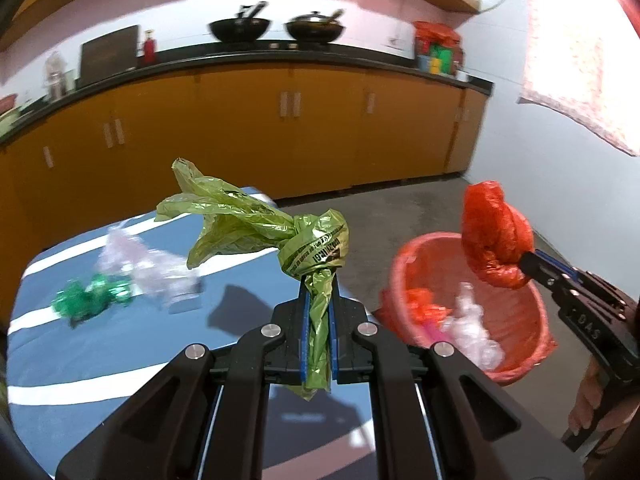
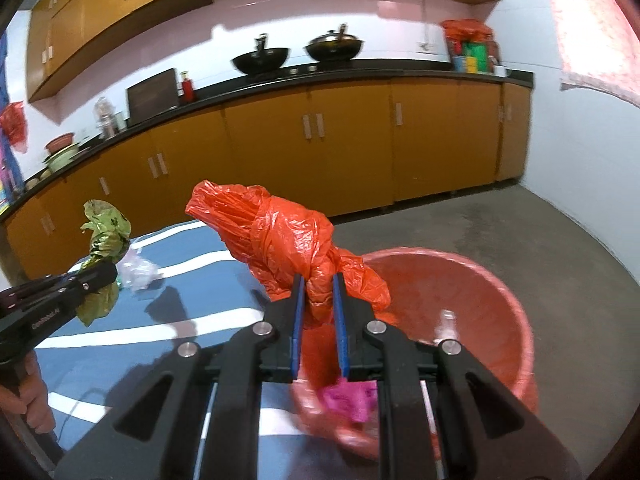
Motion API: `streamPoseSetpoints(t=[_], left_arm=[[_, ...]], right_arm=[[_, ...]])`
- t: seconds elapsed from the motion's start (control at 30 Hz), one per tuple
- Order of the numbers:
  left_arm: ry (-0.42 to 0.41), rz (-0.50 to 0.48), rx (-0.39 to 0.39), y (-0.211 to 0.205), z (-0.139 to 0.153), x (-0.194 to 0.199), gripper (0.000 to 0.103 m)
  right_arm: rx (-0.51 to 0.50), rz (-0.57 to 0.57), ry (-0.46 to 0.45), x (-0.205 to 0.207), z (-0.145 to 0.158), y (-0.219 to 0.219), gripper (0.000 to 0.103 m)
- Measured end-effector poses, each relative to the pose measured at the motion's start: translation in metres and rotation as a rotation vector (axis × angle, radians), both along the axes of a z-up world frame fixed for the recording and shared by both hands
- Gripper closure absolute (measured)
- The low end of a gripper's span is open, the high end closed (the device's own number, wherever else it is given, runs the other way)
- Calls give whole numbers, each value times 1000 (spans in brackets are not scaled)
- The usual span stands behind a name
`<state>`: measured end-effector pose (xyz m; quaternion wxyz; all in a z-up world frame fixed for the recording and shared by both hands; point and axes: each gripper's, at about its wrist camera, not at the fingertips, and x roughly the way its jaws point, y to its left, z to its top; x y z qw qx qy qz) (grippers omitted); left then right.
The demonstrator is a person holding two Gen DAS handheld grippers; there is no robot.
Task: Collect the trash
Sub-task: 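Carry the red bag and green bag toward the orange basket with both tools, then open the right tool over the basket while the left tool releases the green bag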
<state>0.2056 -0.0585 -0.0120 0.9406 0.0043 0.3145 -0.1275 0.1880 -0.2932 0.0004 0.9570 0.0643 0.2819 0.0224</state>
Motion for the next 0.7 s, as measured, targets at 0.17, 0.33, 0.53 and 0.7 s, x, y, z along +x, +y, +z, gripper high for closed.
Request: streamPoseSetpoints(t=[0.17, 0.33, 0.53, 0.7], left_arm=[[1, -83, -3, -41, -2, 3, 95], [7, -144, -6, -69, -5, 7, 95], [12, -223, -9, -98, -11, 11, 95], [17, -262, -15, -113, -16, 17, 95]], right_arm=[[-4, -69, 8, -5, -5, -32, 88], [-9, -128, 18, -6, -12, -55, 88], [-4, -176, 29, -6, -19, -74, 88], [4, -197, 38, -4, -25, -82, 88]])
